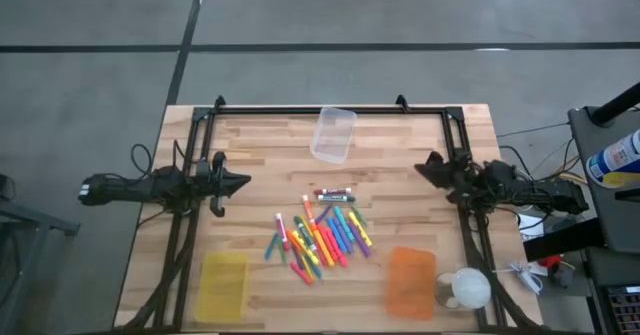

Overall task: Pick & Place Markers
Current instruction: Put the red and white marker pen into the white bin

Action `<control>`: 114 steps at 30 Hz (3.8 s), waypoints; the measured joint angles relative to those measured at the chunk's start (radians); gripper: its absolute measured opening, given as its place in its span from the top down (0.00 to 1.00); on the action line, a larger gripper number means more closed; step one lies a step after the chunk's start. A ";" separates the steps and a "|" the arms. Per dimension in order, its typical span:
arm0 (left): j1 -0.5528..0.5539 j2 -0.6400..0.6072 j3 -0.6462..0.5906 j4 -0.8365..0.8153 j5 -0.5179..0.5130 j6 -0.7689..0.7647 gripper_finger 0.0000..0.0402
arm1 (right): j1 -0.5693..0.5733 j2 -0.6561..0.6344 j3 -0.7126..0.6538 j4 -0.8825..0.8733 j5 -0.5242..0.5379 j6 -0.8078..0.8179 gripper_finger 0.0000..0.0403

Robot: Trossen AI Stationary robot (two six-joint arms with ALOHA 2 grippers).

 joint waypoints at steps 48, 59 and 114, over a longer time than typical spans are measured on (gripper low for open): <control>0.000 0.017 0.001 0.502 -0.339 -1.014 1.00 | -0.070 1.937 1.557 -1.296 -0.160 -0.725 0.62; 0.000 0.017 0.011 0.501 -0.329 -1.011 1.00 | -0.099 2.031 1.543 -1.289 -0.199 -0.796 0.57; 0.000 0.018 0.007 0.500 -0.329 -0.994 1.00 | -0.490 1.994 1.734 -1.288 -0.267 -0.020 0.85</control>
